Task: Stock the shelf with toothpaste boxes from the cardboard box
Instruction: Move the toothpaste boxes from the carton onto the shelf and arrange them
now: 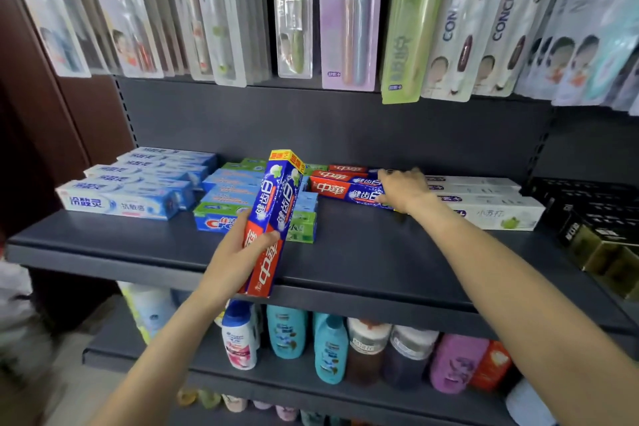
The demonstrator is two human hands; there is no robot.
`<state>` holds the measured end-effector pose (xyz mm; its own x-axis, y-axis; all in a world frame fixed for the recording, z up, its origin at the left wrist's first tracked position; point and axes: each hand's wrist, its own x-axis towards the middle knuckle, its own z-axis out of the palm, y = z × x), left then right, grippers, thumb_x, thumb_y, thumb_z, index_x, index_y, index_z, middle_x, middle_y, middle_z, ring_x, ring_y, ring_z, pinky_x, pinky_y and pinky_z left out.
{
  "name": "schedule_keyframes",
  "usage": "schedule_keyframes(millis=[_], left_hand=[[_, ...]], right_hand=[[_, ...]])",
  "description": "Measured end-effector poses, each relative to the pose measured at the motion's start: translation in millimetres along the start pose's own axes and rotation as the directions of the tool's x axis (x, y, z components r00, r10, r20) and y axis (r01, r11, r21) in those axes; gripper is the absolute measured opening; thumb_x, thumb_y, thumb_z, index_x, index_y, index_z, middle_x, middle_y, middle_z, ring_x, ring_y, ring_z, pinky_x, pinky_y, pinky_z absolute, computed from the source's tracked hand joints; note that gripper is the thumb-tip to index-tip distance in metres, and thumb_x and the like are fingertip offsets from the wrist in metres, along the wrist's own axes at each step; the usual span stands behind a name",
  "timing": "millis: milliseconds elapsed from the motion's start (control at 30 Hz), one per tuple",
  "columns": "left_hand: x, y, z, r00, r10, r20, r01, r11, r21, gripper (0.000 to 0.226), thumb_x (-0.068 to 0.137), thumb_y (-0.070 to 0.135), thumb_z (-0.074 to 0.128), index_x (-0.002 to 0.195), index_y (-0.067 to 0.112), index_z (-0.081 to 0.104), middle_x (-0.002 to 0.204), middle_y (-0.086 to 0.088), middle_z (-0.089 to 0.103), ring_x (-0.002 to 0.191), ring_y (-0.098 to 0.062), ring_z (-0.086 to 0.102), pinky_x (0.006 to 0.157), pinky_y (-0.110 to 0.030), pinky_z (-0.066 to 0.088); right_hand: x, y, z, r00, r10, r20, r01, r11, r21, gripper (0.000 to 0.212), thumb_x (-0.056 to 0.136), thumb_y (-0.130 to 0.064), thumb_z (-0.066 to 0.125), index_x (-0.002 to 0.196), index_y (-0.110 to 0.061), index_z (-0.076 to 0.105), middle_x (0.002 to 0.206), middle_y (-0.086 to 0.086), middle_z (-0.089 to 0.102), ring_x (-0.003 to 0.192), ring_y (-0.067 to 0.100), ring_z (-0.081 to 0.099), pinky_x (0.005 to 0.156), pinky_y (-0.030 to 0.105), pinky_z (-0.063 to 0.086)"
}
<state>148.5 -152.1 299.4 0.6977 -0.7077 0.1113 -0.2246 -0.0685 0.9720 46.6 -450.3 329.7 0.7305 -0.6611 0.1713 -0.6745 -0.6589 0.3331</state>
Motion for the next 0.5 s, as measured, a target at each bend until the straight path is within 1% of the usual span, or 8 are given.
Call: schedule_keyframes(millis=[100,167,233,300,367,400,467,500], left_hand=[[-4,4,4,1.000,-0.004,0.006,0.004,1.000,-0.010,0.063,0.067,0.049,0.059,0.127,0.035,0.044,0.108,0.010,0.065,0.095,-0.012,0.065,0.079,-0.031,0.050],[-5,8,8,1.000,0.001,0.015,0.000,1.000,-0.016,0.057,0.067,0.048,0.059,0.121,0.037,0.046,0.105,0.012,0.065,0.093,-0.011,0.065,0.078,-0.030,0.050],[-5,11,13,0.999,0.008,0.031,-0.008,1.000,-0.001,0.050,0.071,0.046,0.063,0.117,0.038,0.045,0.105,0.013,0.064,0.093,-0.010,0.064,0.078,-0.029,0.049],[-5,13,18,0.999,0.007,0.044,-0.008,1.000,0.025,0.042,0.082,0.039,0.067,0.117,0.037,0.043,0.106,0.013,0.063,0.094,-0.010,0.063,0.077,-0.028,0.048],[-5,15,20,0.999,-0.002,0.043,0.000,0.999,0.049,0.037,0.088,0.033,0.061,0.118,0.034,0.040,0.107,0.012,0.061,0.092,-0.009,0.062,0.074,-0.026,0.048],[-5,17,21,0.999,-0.006,0.043,0.003,0.998,0.063,0.038,0.088,0.032,0.061,0.119,0.032,0.040,0.107,0.010,0.062,0.091,-0.009,0.062,0.072,-0.025,0.048],[-3,22,20,0.997,-0.012,0.072,0.003,0.992,0.127,0.041,0.087,0.031,0.062,0.121,0.028,0.039,0.106,0.007,0.062,0.087,-0.009,0.063,0.071,-0.024,0.048],[-1,25,19,0.994,-0.014,0.107,-0.006,0.982,0.188,0.041,0.087,0.032,0.064,0.120,0.028,0.039,0.105,0.007,0.063,0.086,-0.008,0.062,0.071,-0.024,0.048]], right_hand=[[-1,9,6,0.999,0.023,-0.026,-0.024,0.999,-0.043,0.053,0.094,-0.048,0.047,0.137,-0.019,0.035,0.130,0.009,0.056,0.117,0.028,0.053,0.099,0.038,0.033],[0,12,10,0.997,0.019,-0.071,-0.026,0.994,-0.104,0.052,0.093,-0.047,0.049,0.137,-0.022,0.038,0.131,0.009,0.053,0.120,0.030,0.048,0.100,0.038,0.032],[1,11,13,0.989,0.043,-0.142,-0.064,0.987,-0.147,0.045,0.092,-0.039,0.053,0.133,-0.021,0.043,0.129,0.010,0.050,0.119,0.030,0.045,0.097,0.038,0.034],[-3,9,17,0.976,0.081,-0.204,-0.112,0.983,-0.146,0.041,0.091,-0.029,0.056,0.129,-0.018,0.047,0.126,0.010,0.050,0.116,0.029,0.046,0.095,0.039,0.037],[-10,6,15,0.962,0.100,-0.254,-0.119,0.991,-0.064,0.041,0.090,-0.024,0.056,0.129,-0.015,0.047,0.125,0.012,0.051,0.114,0.030,0.047,0.094,0.040,0.037],[-16,4,12,0.952,0.101,-0.288,-0.099,0.995,0.022,0.041,0.090,-0.025,0.057,0.128,-0.014,0.048,0.124,0.013,0.052,0.113,0.031,0.048,0.094,0.041,0.037],[-37,-2,2,0.908,0.118,-0.403,-0.004,0.963,0.271,0.040,0.089,-0.029,0.058,0.125,-0.015,0.050,0.121,0.011,0.055,0.111,0.030,0.050,0.092,0.040,0.038],[-51,-5,-5,0.875,0.136,-0.464,0.080,0.905,0.417,0.040,0.089,-0.029,0.059,0.126,-0.017,0.050,0.121,0.009,0.056,0.110,0.028,0.050,0.090,0.039,0.038]])
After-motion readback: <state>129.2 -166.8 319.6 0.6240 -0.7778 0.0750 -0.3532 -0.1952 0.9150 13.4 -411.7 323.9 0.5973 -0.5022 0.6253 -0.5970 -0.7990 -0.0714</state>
